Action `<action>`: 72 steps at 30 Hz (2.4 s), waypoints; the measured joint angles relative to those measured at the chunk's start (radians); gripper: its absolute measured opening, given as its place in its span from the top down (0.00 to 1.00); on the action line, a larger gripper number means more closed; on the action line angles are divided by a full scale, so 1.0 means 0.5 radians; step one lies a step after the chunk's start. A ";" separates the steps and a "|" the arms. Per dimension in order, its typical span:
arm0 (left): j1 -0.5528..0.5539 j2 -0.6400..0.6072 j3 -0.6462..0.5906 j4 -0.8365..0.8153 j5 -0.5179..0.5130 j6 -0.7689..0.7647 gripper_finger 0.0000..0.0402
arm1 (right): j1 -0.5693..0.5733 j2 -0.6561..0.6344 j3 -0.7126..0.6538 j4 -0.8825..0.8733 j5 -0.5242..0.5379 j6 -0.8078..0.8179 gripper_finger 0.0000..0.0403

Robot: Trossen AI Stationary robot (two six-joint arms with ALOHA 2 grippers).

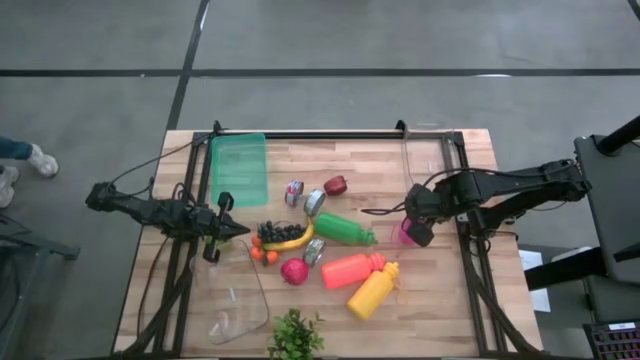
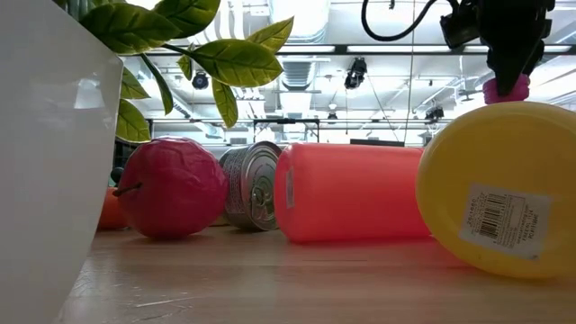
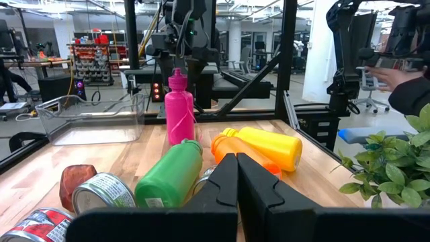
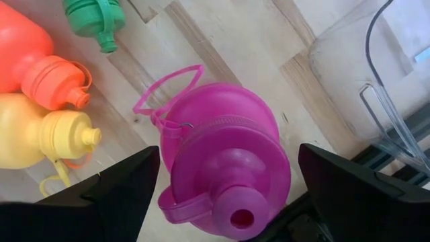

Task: Pick & Place Food Item
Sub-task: Put the pink tumbler bottle into the top right transparent bin

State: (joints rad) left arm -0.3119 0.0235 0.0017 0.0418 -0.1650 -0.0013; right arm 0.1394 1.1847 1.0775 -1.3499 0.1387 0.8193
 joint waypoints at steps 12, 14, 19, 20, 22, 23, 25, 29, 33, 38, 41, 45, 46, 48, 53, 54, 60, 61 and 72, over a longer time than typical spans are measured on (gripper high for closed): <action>-0.001 0.000 0.000 0.000 0.000 0.000 1.00 | 0.000 0.000 0.000 -0.004 -0.009 0.001 0.43; 0.000 0.000 0.001 -0.001 0.000 0.000 1.00 | 0.000 0.000 0.000 -0.003 -0.010 0.001 0.46; 0.000 0.000 0.001 0.000 0.000 0.000 1.00 | 0.000 0.000 0.000 -0.003 -0.014 0.001 0.48; -0.001 0.000 0.000 0.000 0.001 0.000 1.00 | 0.000 0.000 0.000 -0.004 -0.015 0.001 0.48; -0.001 0.000 0.001 -0.001 0.000 0.000 1.00 | 0.000 0.000 0.000 -0.004 -0.015 0.001 0.48; -0.001 0.000 0.000 -0.001 0.001 0.000 1.00 | 0.000 0.000 0.000 -0.004 -0.015 0.001 0.48; 0.000 0.000 0.001 0.000 0.000 0.000 1.00 | 0.000 0.000 0.000 -0.005 -0.016 0.001 0.48; -0.001 0.000 0.000 0.000 0.000 0.000 1.00 | 0.000 0.000 0.000 -0.005 -0.016 0.001 0.48; 0.000 0.000 0.000 0.000 0.001 0.000 1.00 | 0.000 0.000 0.000 -0.006 -0.016 0.002 0.49; 0.000 0.000 0.000 0.000 0.000 0.000 1.00 | -0.001 0.004 0.041 -0.033 -0.016 0.057 0.49; 0.000 0.000 0.000 0.000 0.001 0.000 1.00 | 0.000 0.004 0.103 -0.093 -0.016 0.083 0.49; 0.000 0.000 0.001 -0.001 0.001 0.000 1.00 | -0.001 0.004 0.208 -0.170 -0.014 0.087 0.49; -0.001 0.000 0.000 -0.001 0.000 0.000 1.00 | -0.001 0.004 0.242 -0.202 -0.011 0.088 0.49; -0.001 0.000 0.000 -0.001 0.000 0.000 1.00 | -0.001 0.004 0.322 -0.255 0.000 0.091 0.49; -0.001 0.000 0.001 0.000 0.001 0.000 1.00 | -0.001 0.004 0.576 -0.444 0.088 0.091 0.49; 0.000 0.000 0.000 -0.001 0.000 0.000 1.00 | -0.005 0.004 0.622 -0.451 0.109 0.091 0.49; 0.000 0.000 0.001 0.000 0.000 0.000 1.00 | -0.006 -0.046 0.851 -0.442 0.313 0.072 0.49; -0.001 0.000 0.001 -0.001 0.001 0.000 1.00 | -0.006 -0.054 0.875 -0.444 0.357 0.069 0.49; -0.001 0.000 0.000 0.000 0.000 0.000 1.00 | -0.261 -0.107 0.943 -0.442 0.601 0.012 0.49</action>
State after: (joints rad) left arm -0.3121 0.0235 0.0018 0.0416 -0.1648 -0.0013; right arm 0.0091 1.1313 1.5490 -1.5707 0.4393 0.8251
